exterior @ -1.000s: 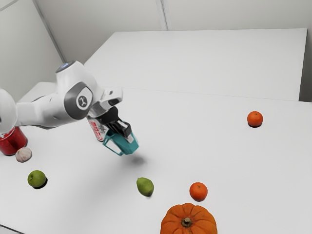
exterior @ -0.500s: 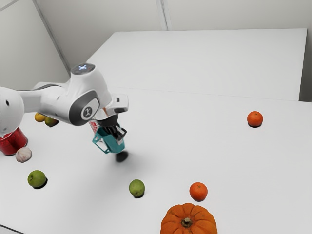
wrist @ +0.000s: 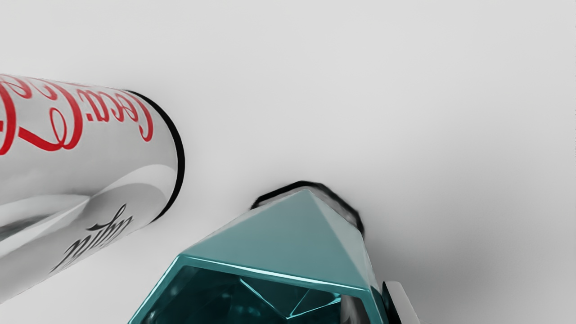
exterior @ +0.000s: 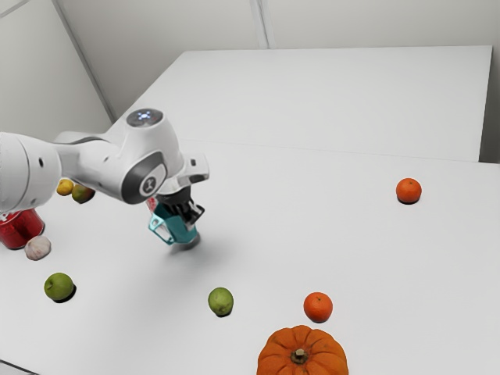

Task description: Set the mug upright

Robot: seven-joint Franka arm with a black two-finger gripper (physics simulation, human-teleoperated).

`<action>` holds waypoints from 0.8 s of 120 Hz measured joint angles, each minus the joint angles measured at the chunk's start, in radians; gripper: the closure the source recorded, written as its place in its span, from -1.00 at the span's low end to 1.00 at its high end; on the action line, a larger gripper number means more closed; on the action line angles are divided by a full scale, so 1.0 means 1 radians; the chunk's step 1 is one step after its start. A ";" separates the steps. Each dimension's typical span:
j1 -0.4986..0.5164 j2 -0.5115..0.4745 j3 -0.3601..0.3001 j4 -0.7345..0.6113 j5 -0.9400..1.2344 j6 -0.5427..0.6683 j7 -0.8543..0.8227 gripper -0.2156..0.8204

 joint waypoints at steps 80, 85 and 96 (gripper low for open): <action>-0.013 -0.003 -0.001 0.001 -0.011 0.020 -0.055 0.10; -0.014 -0.008 -0.001 0.005 -0.010 0.020 -0.056 0.03; -0.015 -0.027 -0.001 0.008 -0.008 0.017 -0.059 -0.15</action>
